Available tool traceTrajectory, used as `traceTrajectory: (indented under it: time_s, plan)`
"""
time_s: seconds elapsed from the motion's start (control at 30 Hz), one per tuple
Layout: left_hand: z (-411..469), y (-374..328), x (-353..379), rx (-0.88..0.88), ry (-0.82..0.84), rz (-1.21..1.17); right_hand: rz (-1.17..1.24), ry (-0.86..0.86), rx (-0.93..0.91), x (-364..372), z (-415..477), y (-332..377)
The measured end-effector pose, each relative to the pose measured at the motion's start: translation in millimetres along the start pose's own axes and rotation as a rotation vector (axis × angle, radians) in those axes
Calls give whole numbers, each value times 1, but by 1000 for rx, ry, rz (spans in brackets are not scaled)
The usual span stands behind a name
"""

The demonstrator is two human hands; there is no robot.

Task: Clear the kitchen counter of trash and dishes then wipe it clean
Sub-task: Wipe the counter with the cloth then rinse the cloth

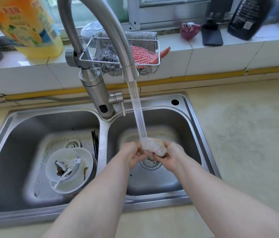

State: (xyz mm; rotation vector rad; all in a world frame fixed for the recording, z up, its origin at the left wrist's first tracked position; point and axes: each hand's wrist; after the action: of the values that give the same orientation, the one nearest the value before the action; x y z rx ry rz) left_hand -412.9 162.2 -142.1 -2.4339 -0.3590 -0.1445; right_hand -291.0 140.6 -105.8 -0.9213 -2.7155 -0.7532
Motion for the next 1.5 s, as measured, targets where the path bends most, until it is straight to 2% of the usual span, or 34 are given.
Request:
traceTrajectory:
  time_s: [0.23, 0.33, 0.43, 0.47, 0.53, 0.6, 0.67, 0.77, 0.83, 0.9, 0.97, 1.03, 1.07, 1.13, 1.2, 1.23, 1.3, 1.4, 1.5]
  plan:
    - [-3, 7, -17, -6, 17, 76, -75, -110, -2, -1, 24, -21]
    - [-7, 4, -25, 35, 77, 70, -155, -54, 62, 2, 31, -30]
    - [-20, 2, -35, -63, 246, 213, -179, 57, 73, 10, 29, -34]
    - [-22, 2, -38, -91, 252, 298, -160, 60, 59, 11, 29, -34]
    - [-26, 1, -43, -69, 132, 469, -143, 96, 34, 13, 30, -35]
    - [-22, 1, -47, -29, 13, 443, -138, 149, 32, 10, 33, -38]
    - [-19, 2, -44, -40, 60, 270, -163, 149, 21, 6, 34, -40]
    - [-14, 5, -31, -8, 137, 294, -81, 157, 27, 3, 27, -37]
    - [-13, 7, -18, 84, 68, 331, -84, 152, 37, 1, 27, -34]
    - [-10, 9, -6, 174, 5, 336, -183, 135, 124, 2, 26, -33]
    - [-13, 10, -1, 190, 113, 479, -153, 161, 175, 3, 29, -31]
    - [-21, 4, -6, 104, 261, 665, -26, 146, 168, 3, 37, -30]
    - [-24, 0, -12, 82, 247, 740, 41, 128, 160, 2, 41, -30]
    - [-22, -8, -24, 151, 68, 785, 166, 148, 173, 1, 44, -28]
    - [-19, -10, -33, 198, -13, 650, 223, 196, 223, 2, 47, -27]
    - [-18, -8, -34, 192, 15, 580, 211, 220, 239, 4, 47, -26]
    - [-18, -4, -31, 233, 49, 601, 158, 251, 233, 11, 50, -28]
    - [-19, -2, -25, 364, -36, 650, 133, 213, 195, 22, 56, -27]
    - [-23, -2, -21, 330, 106, 734, 93, 206, 158, 22, 56, -22]
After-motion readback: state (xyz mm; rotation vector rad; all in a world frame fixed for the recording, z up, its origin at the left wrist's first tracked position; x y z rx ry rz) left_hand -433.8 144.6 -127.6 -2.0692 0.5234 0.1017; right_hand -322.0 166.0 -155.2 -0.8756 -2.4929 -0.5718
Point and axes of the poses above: each hand's wrist, its own z-axis towards the middle knuckle, its own x-axis out of the palm, y = z × x, and after that the axes turned 2 degrees about x, right-handed
